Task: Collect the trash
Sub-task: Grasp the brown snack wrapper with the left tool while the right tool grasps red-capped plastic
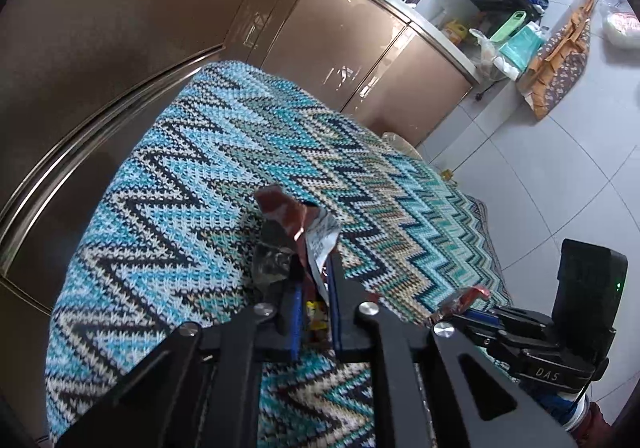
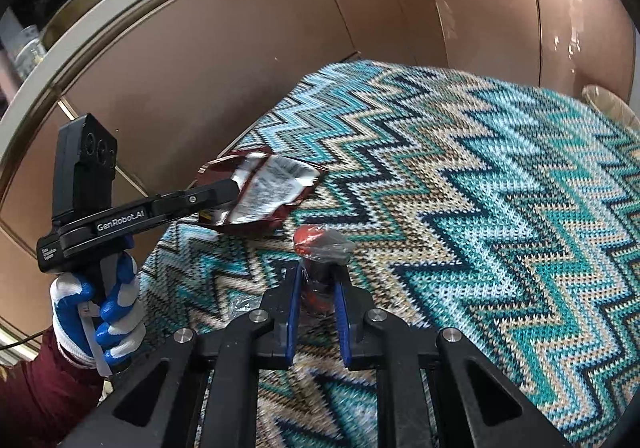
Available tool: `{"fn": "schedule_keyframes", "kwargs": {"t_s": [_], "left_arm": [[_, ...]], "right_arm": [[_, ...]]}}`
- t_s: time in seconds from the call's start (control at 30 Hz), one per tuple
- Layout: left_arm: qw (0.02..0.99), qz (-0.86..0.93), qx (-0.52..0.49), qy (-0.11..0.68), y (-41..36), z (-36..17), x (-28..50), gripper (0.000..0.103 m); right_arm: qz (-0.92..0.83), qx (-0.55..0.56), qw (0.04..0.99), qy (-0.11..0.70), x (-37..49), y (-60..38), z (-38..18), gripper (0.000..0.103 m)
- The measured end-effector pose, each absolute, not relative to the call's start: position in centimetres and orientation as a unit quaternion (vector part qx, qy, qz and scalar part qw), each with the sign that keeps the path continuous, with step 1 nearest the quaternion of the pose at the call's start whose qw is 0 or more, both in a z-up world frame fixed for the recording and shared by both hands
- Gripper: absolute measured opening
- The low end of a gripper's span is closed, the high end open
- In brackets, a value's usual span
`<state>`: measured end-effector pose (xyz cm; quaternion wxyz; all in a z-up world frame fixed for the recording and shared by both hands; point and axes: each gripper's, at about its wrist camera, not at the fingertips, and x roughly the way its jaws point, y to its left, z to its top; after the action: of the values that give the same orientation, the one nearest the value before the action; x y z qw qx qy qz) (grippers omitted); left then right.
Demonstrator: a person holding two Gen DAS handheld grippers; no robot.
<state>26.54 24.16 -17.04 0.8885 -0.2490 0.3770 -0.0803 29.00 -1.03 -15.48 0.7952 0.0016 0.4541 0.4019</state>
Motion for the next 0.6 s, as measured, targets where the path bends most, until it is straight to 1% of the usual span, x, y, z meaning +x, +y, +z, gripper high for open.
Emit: {"fn": "schedule_keyframes", "kwargs": {"t_s": [0.2, 0.4, 0.6], "left_arm": [[0.897, -0.088, -0.239, 0.36, 23.8, -15.0, 24.2, 0.01], [0.909, -0.091, -0.222, 0.341, 22.8, -12.7, 21.5, 0.005], [0.909, -0.073, -0.236, 0.335, 23.5, -11.9, 19.7, 0.006]], "right_arm": [[0.403, 0.005, 0.804, 0.437, 26.5, -2.2, -13.7, 0.015], [0.394, 0.013, 0.82, 0.415, 24.0, -4.2, -11.7, 0.015], [0.385, 0.023, 0.835, 0.393, 22.3, -6.4, -10.0, 0.015]]}}
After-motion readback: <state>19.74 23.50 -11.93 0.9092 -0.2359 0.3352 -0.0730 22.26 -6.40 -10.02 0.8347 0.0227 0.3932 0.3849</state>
